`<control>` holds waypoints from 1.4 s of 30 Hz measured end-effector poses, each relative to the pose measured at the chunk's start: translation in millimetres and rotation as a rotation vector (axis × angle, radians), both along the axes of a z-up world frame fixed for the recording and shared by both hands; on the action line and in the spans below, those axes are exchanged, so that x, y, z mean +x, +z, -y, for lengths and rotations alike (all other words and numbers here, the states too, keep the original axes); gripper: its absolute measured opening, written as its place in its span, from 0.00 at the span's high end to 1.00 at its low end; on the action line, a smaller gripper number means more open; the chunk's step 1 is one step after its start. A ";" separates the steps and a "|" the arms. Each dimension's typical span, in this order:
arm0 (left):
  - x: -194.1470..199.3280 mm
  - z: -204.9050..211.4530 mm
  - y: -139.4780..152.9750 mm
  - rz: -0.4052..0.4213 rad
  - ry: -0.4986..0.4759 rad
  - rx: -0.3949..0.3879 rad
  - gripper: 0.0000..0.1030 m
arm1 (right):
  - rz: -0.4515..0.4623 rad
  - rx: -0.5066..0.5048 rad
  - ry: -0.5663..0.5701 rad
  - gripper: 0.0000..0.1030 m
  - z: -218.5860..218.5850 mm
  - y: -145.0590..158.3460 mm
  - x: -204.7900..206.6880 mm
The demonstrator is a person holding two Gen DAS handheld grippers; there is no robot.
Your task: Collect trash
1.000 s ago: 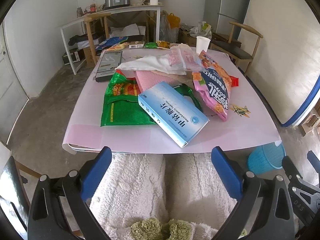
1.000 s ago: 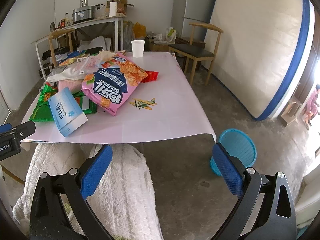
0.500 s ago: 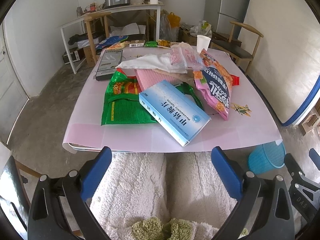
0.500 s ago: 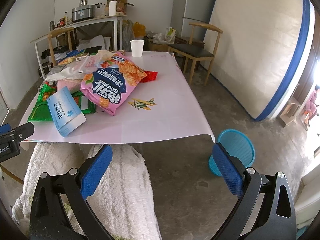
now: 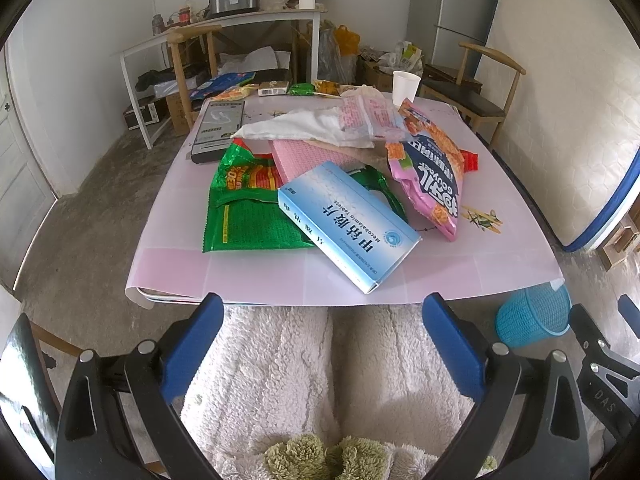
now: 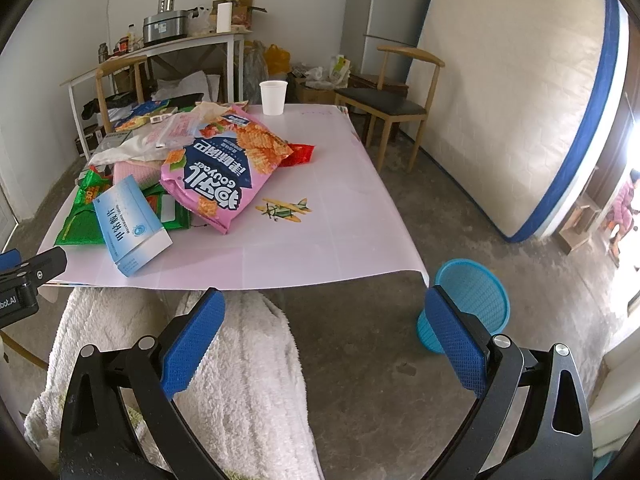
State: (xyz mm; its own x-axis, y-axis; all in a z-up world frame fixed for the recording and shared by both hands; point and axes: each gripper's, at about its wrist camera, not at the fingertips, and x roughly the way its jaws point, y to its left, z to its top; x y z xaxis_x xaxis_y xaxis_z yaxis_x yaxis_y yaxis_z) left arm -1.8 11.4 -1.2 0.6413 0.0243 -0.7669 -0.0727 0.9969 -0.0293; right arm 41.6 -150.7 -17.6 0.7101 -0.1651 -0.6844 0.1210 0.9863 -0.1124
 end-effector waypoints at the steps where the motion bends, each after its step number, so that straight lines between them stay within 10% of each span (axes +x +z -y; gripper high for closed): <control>1: 0.0 0.0 0.0 0.000 0.000 0.000 0.06 | 0.000 0.001 0.000 0.07 0.3 -0.1 0.3; 42: -0.5 -1.3 -2.7 -0.009 -0.003 0.006 0.06 | 0.002 0.006 0.000 0.07 -1.1 0.2 -0.5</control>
State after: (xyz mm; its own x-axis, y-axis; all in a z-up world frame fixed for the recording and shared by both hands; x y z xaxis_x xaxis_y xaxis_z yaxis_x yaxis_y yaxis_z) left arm -2.3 12.7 -3.8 0.6345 0.0270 -0.7725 -0.0696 0.9973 -0.0224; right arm 41.1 -149.6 -17.5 0.7113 -0.1610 -0.6842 0.1208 0.9869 -0.1067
